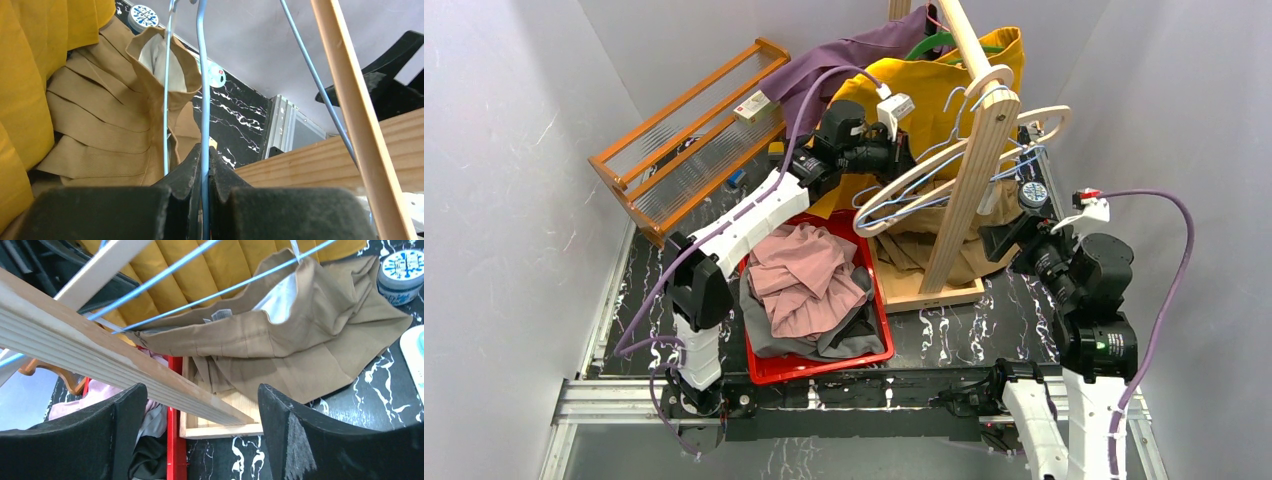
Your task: Remove the skirt from the hanger
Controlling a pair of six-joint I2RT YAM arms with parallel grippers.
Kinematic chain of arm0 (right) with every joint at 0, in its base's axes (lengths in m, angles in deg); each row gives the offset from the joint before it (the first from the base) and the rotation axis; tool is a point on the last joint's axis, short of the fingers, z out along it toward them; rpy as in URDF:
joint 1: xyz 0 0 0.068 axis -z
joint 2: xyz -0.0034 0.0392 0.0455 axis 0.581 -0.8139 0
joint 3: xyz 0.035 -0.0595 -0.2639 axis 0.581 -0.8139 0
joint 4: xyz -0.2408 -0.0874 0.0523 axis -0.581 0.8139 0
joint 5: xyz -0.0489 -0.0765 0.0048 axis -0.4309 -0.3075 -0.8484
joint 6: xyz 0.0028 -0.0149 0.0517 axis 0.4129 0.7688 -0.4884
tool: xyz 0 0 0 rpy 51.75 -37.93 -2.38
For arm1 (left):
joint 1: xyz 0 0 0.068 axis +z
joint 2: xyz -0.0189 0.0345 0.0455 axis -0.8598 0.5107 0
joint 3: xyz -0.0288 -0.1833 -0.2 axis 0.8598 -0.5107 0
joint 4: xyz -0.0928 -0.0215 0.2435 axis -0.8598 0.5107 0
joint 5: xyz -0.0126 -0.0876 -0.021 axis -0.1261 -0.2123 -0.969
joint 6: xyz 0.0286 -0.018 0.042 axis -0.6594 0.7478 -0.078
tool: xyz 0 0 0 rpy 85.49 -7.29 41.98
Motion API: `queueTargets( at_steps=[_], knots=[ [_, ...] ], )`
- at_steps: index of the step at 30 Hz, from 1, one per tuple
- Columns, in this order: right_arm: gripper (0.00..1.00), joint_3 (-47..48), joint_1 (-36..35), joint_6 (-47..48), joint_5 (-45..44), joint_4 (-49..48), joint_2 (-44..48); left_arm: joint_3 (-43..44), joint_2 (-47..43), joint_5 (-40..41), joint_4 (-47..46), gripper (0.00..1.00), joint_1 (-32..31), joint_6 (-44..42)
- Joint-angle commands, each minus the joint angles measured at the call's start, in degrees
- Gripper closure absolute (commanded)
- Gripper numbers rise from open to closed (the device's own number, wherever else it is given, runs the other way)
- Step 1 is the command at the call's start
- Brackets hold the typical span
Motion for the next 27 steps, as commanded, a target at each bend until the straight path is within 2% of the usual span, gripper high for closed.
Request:
queueTargets(
  at_steps=[1,9,12,15,19,23,27],
  knots=[
    [0.13,-3.4,-0.3,-4.8,-0.7,-2.0,1.0,-3.7,-4.8,-4.8,-6.7,1.0,1.5,4.2],
    [0.18,-11.7,-0.3,-13.2,-8.2,-8.8,-4.4,-13.2,-5.9,-6.7,-10.4,1.0,1.6,7.5],
    [0.24,-15.3,-0.3,-16.2,-9.1,-15.3,-5.5,-15.9,-6.4,-7.1,-11.3,1.0,1.5,8.6],
    [0.24,-19.6,-0.3,-18.3,-8.9,-23.7,-5.4,-18.5,-6.6,-7.8,-12.6,1.0,1.6,9.5],
    [0.18,-22.5,-0.3,-16.7,-5.8,-33.8,-7.7,-20.8,-6.1,-9.1,-13.7,1.0,1.3,10.5],
    [0.14,-20.9,-0.3,-14.5,-1.4,-39.9,-13.3,-21.9,-4.8,-10.8,-14.1,1.0,0.2,10.9],
    [0.17,-18.0,-0.3,-11.2,0.2,-42.4,-17.1,-21.9,-3.4,-12.1,-13.5,1.0,-1.8,10.0]
  ],
)
